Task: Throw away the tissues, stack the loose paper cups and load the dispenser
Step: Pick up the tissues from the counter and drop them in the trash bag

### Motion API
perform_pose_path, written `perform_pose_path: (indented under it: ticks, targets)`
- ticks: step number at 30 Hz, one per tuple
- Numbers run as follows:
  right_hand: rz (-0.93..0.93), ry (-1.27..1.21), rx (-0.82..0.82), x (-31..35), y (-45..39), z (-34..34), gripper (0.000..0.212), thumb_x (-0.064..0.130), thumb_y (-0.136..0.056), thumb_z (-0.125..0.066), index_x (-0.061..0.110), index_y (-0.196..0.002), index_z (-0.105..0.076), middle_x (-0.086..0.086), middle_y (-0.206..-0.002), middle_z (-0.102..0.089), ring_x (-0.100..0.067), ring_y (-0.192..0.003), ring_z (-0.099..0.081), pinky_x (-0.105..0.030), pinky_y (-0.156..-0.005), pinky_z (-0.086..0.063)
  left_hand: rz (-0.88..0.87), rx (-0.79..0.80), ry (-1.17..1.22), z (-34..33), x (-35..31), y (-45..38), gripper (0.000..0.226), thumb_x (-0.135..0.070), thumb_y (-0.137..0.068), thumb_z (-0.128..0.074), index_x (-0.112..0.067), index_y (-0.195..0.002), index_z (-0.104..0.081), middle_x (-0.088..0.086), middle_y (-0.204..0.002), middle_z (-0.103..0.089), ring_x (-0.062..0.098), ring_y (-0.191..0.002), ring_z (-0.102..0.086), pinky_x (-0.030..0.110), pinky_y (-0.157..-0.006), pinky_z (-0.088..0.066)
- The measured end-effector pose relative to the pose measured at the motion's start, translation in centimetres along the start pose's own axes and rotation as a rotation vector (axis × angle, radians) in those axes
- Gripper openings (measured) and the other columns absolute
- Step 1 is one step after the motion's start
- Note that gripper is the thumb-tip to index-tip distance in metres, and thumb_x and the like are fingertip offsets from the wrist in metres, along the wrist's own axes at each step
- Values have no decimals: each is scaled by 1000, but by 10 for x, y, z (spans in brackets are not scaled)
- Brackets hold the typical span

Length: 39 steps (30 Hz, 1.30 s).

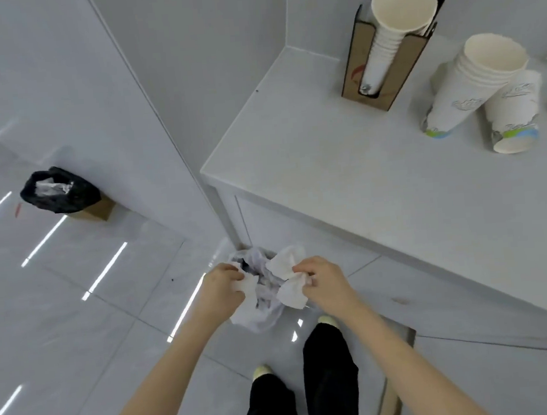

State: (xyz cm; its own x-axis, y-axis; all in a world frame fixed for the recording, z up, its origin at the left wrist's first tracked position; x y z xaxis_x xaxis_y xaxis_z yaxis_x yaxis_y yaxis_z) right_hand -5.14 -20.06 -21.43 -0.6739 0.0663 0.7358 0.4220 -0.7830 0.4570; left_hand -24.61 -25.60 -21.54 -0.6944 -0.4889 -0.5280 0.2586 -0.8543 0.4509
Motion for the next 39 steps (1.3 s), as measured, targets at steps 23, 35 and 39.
perform_pose_path:
  ticks: [23, 35, 39]
  targets:
    - [-121, 176, 150, -199, -201, -216, 32, -1, -84, -45, 12, -108, -60, -10, -117, -59, -27, -108, -56, -33, -90, -48, 166, -27, 137, -211, 198, -184, 27, -1, -84, -51, -5, -106, -65, 16, -116, -61, 30, -96, -61, 25, -79, -43]
    - [-94, 50, 66, -159, -188, -190, 38, 10, -91, -40, 20, -127, -49, -4, -126, -60, -16, -114, -55, -27, -95, -46, 170, 275, -92, -198, 171, -168, 57, -15, -82, -52, -16, -135, -30, 12, -139, -37, 32, -119, -44, 45, -95, -46]
    - [5, -22, 4, -90, -155, -149, 30, 13, -91, -42, 21, -117, -56, 2, -116, -65, -10, -96, -58, -18, -84, -45, 95, 169, 33, -141, 112, -138, 54, -18, -83, -55, -16, -133, -35, 9, -140, -40, 26, -119, -48, 36, -92, -46]
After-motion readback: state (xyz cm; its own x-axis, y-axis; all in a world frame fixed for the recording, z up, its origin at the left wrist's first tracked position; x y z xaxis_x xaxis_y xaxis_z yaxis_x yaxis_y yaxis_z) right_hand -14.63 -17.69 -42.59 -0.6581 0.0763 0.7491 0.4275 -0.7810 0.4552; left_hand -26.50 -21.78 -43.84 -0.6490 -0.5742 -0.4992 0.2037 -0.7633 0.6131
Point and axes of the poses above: each hand's wrist, its own y-axis away from the middle knuckle, its own z-axis out of the back of the hand, x = y × z, the point moved 3 cm from there along -y, towards the middle knuckle
